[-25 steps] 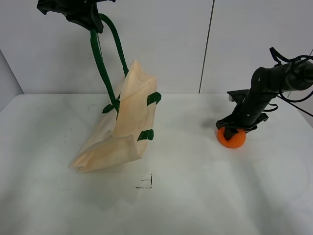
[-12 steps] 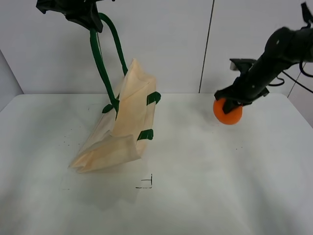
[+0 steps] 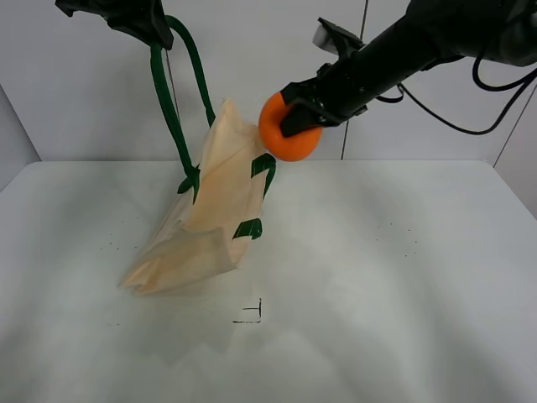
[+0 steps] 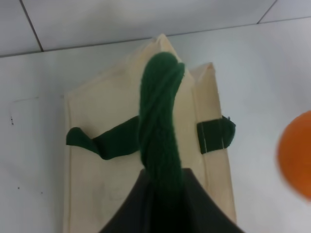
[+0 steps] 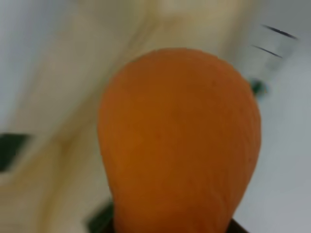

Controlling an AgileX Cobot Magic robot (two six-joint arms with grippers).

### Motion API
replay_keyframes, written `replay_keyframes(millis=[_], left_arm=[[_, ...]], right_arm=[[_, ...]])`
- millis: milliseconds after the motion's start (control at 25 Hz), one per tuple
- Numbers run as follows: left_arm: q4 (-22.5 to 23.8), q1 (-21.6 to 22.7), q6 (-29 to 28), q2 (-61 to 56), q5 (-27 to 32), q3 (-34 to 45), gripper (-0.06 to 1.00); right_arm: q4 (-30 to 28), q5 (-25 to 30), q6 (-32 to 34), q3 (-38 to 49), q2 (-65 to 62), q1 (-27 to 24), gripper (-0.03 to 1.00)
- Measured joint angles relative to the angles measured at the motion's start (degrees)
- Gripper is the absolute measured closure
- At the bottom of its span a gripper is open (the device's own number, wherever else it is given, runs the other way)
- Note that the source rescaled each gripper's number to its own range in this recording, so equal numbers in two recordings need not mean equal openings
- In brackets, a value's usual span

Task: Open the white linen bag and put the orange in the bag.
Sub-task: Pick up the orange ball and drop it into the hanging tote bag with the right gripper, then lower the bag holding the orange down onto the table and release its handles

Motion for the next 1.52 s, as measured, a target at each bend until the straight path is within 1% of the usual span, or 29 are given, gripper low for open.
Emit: replay_keyframes(millis=[120, 280, 480, 600, 720, 1000, 1040, 1080, 1120, 1200, 1240, 1280, 1320, 1360, 1440, 1520], left_arm=[[0.0, 0.0, 0.0, 0.0, 0.0, 0.0, 0.94], [0.0, 0.0, 0.0, 0.0, 0.0, 0.0, 0.94], [0.0, 0.0, 0.0, 0.0, 0.0, 0.0, 0.94], [0.0, 0.0, 0.0, 0.0, 0.0, 0.0, 0.94], [0.0, 0.0, 0.08, 0.0, 0.0, 0.0, 0.94], [0.0, 0.0, 0.08, 0.0, 0.0, 0.0, 0.94], [0.0, 0.0, 0.08, 0.0, 0.0, 0.0, 0.94], [0.0, 0.0, 0.08, 0.0, 0.0, 0.0, 0.94], [0.0, 0.0, 0.08, 0.0, 0.0, 0.0, 0.94], [0.0, 0.0, 0.08, 0.0, 0.0, 0.0, 0.94], [0.0, 0.0, 0.15, 0.0, 0.0, 0.0, 0.94], [0.0, 0.0, 0.15, 0.0, 0.0, 0.0, 0.94], [0.0, 0.0, 0.15, 0.0, 0.0, 0.0, 0.94], [0.0, 0.0, 0.15, 0.0, 0.0, 0.0, 0.94], [0.0, 0.0, 0.15, 0.0, 0.0, 0.0, 0.94], [-0.05, 0.0, 0.15, 0.0, 0.04, 0.0, 0.94]], right_arm=[[2.58, -1.58, -1.16, 0.0, 2.06, 2.35, 0.95], [4.28, -2.74, -2.13, 0.0, 6.04, 4.42, 0.95], [7.99, -4.76, -6.38, 0.0, 9.96, 7.54, 0.95], [8.56, -7.04, -8.11, 0.0, 11.6, 9.46, 0.95], [8.59, -9.84, -8.56, 0.0, 12.7, 9.95, 0.95], [7.47, -11.68, -8.47, 0.0, 12.85, 9.95, 0.95], [7.35, -11.68, -8.29, 0.0, 12.85, 9.95, 0.93], [7.23, -11.68, -8.09, 0.0, 12.85, 9.95, 0.85], [6.92, -11.68, -7.97, 0.0, 12.85, 9.95, 0.72], [6.07, -11.63, -7.84, 0.0, 12.85, 10.01, 0.29], [5.54, -11.63, -7.64, 0.0, 12.85, 10.01, 0.18], [4.93, -11.68, -7.0, 0.0, 12.85, 10.02, 0.08], [3.75, -11.59, -6.18, -0.13, 12.85, 10.07, 0.03], [2.11, -11.48, -4.72, -0.33, 12.85, 10.07, 0.0], [-2.08, -10.9, -1.45, -0.99, 12.85, 10.07, -0.02], [-7.26, -8.37, 2.0, -2.24, 12.85, 10.07, -0.03]])
